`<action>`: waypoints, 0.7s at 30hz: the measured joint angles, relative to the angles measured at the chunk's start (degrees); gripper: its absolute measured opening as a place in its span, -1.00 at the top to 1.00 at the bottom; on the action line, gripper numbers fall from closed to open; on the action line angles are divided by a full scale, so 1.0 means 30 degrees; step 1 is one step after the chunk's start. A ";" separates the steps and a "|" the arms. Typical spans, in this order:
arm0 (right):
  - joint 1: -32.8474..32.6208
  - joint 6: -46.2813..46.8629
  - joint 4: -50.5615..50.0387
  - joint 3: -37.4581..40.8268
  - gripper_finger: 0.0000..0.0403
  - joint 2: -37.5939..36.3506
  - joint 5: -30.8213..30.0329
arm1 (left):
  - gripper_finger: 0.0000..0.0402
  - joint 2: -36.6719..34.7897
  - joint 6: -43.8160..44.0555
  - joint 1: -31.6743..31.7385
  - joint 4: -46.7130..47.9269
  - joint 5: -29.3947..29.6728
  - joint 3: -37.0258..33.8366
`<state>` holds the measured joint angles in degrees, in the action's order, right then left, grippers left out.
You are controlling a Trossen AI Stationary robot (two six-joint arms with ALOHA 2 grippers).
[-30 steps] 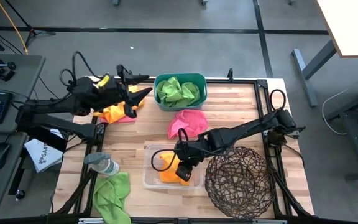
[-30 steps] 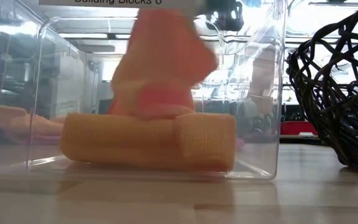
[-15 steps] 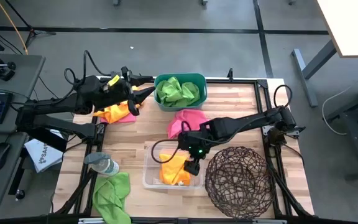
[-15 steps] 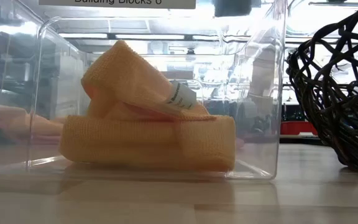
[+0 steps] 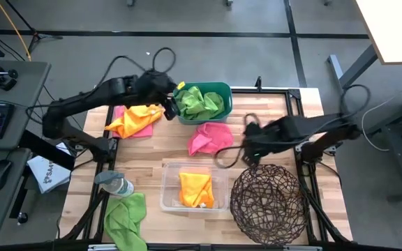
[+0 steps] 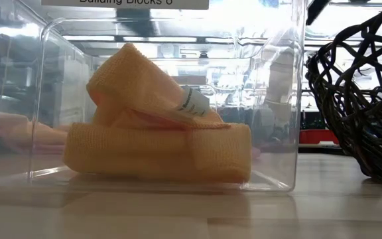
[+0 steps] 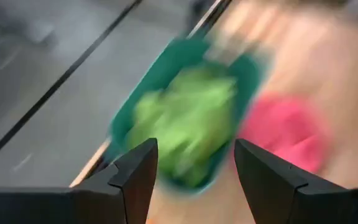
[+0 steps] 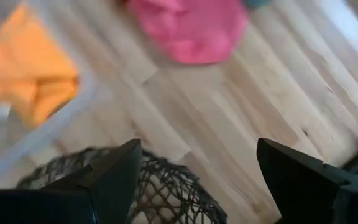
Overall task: Sort microfiber towel by color & place in baskets
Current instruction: Put the light orange microfiber cloth into the transparent bin
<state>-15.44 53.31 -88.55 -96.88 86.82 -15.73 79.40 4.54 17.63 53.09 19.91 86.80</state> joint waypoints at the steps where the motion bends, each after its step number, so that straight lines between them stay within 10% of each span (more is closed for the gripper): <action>1: -0.0105 0.0972 0.0236 0.0788 -0.56 -0.0882 -0.0375 | 0.01 0.0353 0.0172 0.0462 0.1021 0.0451 -0.0039; 10: -0.2185 0.8151 0.6145 0.8683 -0.56 -0.7316 -0.1389 | 0.01 0.0212 0.1936 0.5365 0.2169 0.0396 -0.6442; 21: -0.2605 0.7109 1.5931 1.3152 -0.56 -0.8029 -0.1170 | 0.01 0.0468 0.1922 0.7838 0.0428 -0.0436 -1.1056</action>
<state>-23.25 74.64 -40.76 -57.42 62.74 -19.25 80.80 10.31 41.15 54.37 18.61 53.64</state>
